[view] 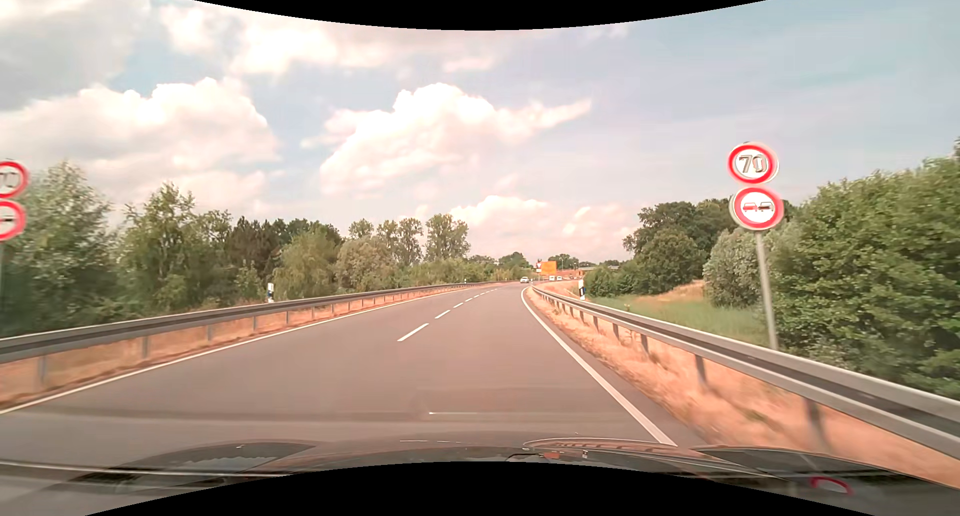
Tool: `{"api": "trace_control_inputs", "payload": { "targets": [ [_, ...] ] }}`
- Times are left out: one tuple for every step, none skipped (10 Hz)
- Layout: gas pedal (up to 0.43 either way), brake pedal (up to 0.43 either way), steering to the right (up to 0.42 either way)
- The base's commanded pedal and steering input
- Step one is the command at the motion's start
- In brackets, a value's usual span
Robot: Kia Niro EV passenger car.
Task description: Follow the waypoints while adhering to traffic rules and regulations
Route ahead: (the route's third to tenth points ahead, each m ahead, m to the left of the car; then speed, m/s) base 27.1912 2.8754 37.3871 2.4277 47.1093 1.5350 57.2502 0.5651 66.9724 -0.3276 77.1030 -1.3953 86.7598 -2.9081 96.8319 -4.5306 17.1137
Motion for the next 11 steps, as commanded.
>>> {"api": "trace_control_inputs", "payload": {
  "targets": [
    [0.169,0.000,0.006],
    [0.169,0.000,0.006],
    [0.169,0.000,0.006],
    [0.169,0.000,0.006],
    [0.169,0.000,0.006],
    [0.169,0.000,0.006],
    [0.169,0.000,0.006],
    [0.169,0.000,0.005],
    [0.169,0.000,0.005],
    [0.169,0.000,0.005],
    [0.169,0.000,0.005]
  ]
}}
